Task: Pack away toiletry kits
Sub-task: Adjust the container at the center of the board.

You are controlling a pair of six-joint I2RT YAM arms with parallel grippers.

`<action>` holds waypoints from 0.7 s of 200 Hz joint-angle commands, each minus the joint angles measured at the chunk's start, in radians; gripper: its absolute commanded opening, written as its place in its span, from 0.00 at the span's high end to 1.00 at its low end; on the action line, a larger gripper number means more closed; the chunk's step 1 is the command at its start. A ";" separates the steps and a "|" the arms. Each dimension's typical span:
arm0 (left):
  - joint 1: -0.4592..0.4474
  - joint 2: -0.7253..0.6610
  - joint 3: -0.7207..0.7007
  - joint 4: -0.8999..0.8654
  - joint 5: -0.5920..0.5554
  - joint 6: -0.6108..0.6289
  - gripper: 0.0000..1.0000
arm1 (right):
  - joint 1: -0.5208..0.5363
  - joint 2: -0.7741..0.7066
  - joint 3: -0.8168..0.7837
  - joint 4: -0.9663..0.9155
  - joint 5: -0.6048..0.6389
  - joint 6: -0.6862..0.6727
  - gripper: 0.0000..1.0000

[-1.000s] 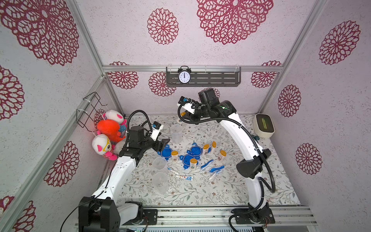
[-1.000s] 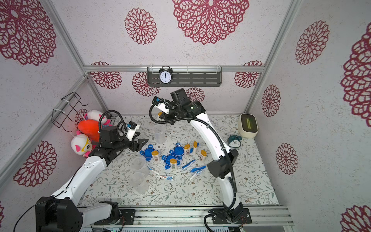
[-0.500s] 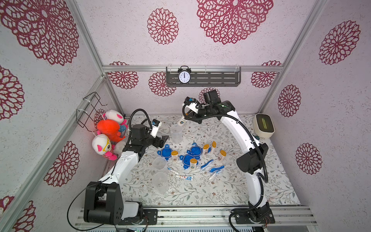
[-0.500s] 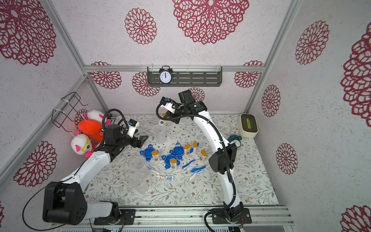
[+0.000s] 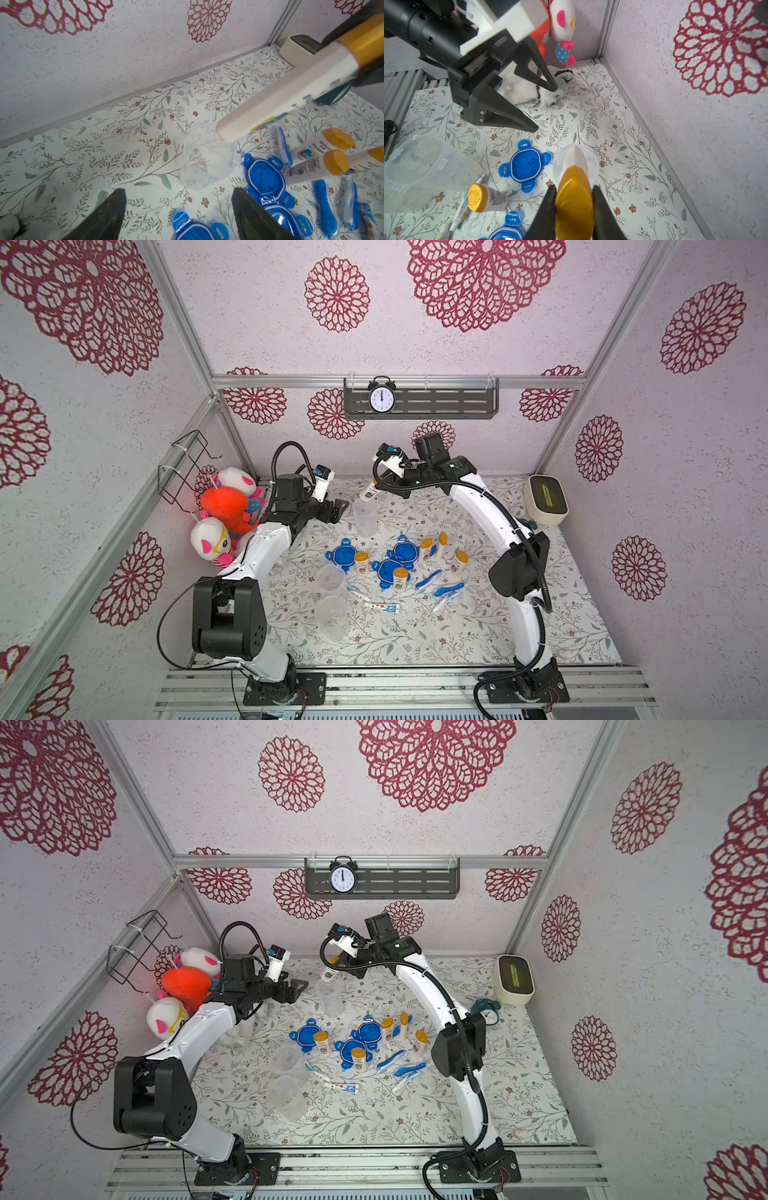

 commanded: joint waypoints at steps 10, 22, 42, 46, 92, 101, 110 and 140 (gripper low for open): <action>0.006 0.074 0.081 -0.091 0.028 0.015 0.13 | -0.009 -0.031 0.022 0.077 -0.005 0.051 0.86; 0.004 0.101 0.107 -0.108 0.041 0.015 0.13 | -0.013 -0.034 0.019 0.089 -0.009 0.071 0.86; 0.002 0.151 0.161 -0.137 0.053 0.013 0.14 | -0.015 -0.046 0.003 0.108 -0.016 0.093 0.86; 0.001 0.159 0.173 -0.147 0.054 0.014 0.14 | -0.016 -0.049 -0.002 0.110 -0.014 0.095 0.86; -0.010 0.268 0.309 -0.228 0.061 0.020 0.18 | -0.033 -0.125 -0.110 0.161 0.028 0.125 0.86; -0.011 0.288 0.332 -0.243 0.068 0.024 0.19 | -0.038 -0.140 -0.131 0.169 0.032 0.128 0.86; -0.013 0.306 0.355 -0.258 0.074 0.030 0.20 | -0.043 -0.157 -0.153 0.181 0.033 0.131 0.86; -0.025 0.381 0.427 -0.334 0.098 0.064 0.23 | -0.055 -0.184 -0.185 0.188 0.038 0.134 0.86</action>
